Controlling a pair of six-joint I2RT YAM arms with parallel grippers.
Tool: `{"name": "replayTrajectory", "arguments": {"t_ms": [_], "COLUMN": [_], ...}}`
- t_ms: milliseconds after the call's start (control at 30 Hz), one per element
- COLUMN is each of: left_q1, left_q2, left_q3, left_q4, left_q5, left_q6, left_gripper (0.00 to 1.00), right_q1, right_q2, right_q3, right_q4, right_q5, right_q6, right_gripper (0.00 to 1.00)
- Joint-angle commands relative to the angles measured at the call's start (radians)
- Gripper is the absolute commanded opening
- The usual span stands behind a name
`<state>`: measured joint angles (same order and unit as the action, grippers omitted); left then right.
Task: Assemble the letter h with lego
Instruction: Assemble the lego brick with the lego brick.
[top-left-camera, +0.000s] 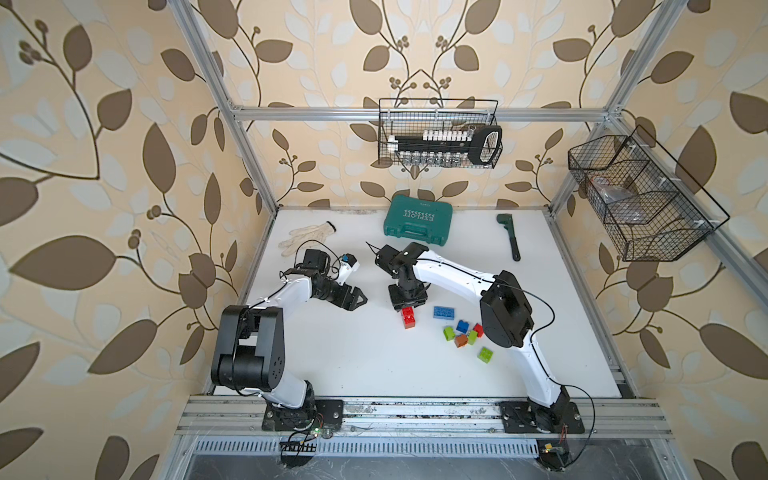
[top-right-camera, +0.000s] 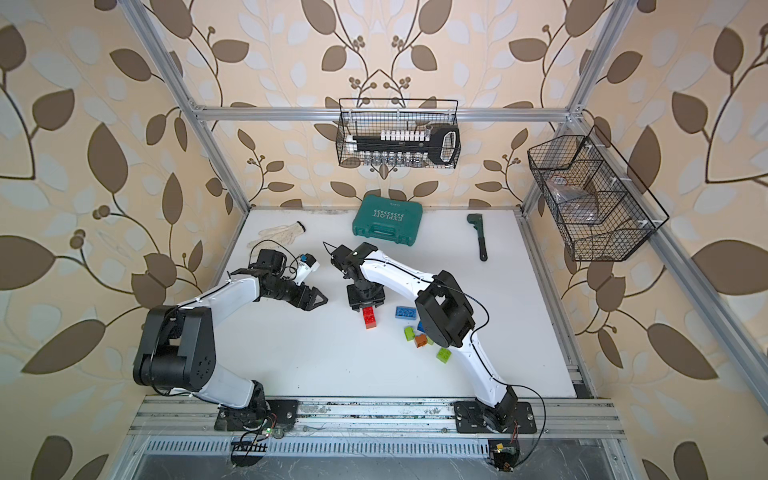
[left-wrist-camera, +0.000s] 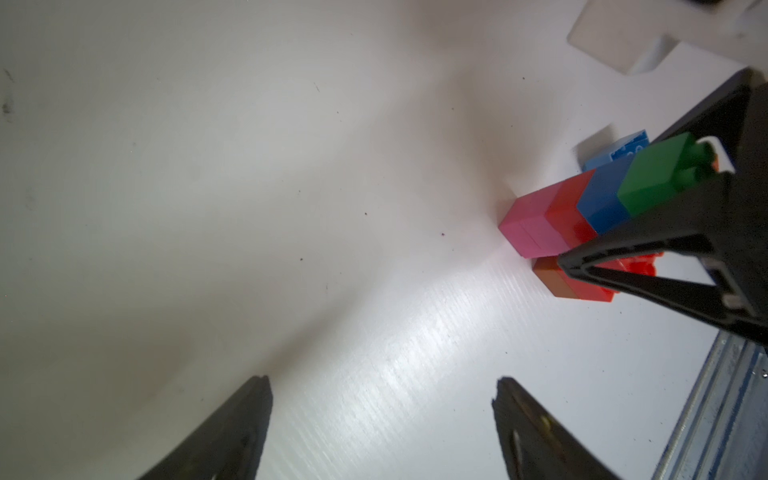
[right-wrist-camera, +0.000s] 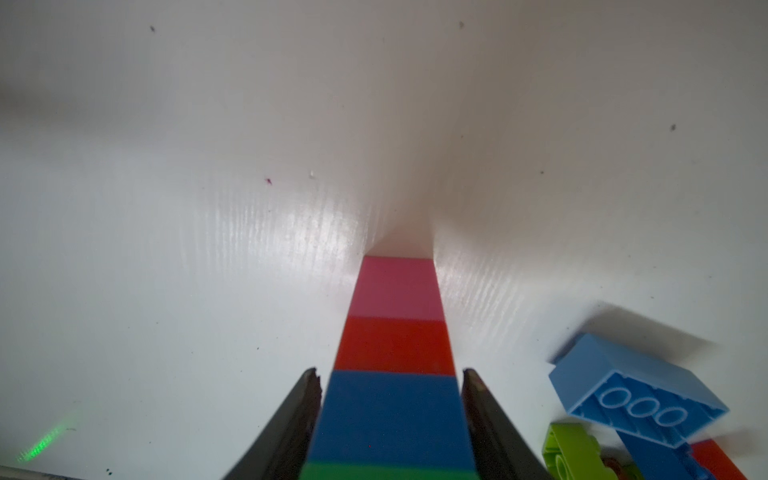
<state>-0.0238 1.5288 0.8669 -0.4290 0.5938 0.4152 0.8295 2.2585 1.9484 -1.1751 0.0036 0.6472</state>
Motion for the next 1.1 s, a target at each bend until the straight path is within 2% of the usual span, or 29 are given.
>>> {"name": "replayTrajectory", "arguments": {"t_ms": [0, 300, 467, 767, 867, 1067], "left_q1": [0.015, 0.016, 0.016, 0.016, 0.015, 0.015], "left_q2": [-0.015, -0.013, -0.011, -0.005, -0.004, -0.001], "left_q3": [-0.003, -0.002, -0.002, 0.001, 0.001, 0.003], "left_q4": [0.004, 0.004, 0.003, 0.002, 0.001, 0.001], "left_q5": [0.015, 0.017, 0.017, 0.019, 0.018, 0.017], "left_q6": [0.005, 0.003, 0.004, 0.003, 0.004, 0.006], "left_gripper": [0.86, 0.86, 0.86, 0.86, 0.86, 0.86], "right_q1": [0.010, 0.023, 0.023, 0.031, 0.039, 0.064], "right_q2": [-0.058, -0.105, -0.114, -0.119, -0.125, -0.137], "right_q3": [-0.041, -0.103, -0.121, -0.161, -0.176, -0.220], "right_q4": [0.027, 0.061, 0.069, 0.088, 0.105, 0.136], "right_q5": [-0.002, 0.013, 0.009, 0.026, 0.033, 0.085], "right_q6": [0.011, 0.022, 0.023, 0.016, 0.005, -0.011], "right_gripper": [0.51, 0.47, 0.37, 0.29, 0.23, 0.16]}}
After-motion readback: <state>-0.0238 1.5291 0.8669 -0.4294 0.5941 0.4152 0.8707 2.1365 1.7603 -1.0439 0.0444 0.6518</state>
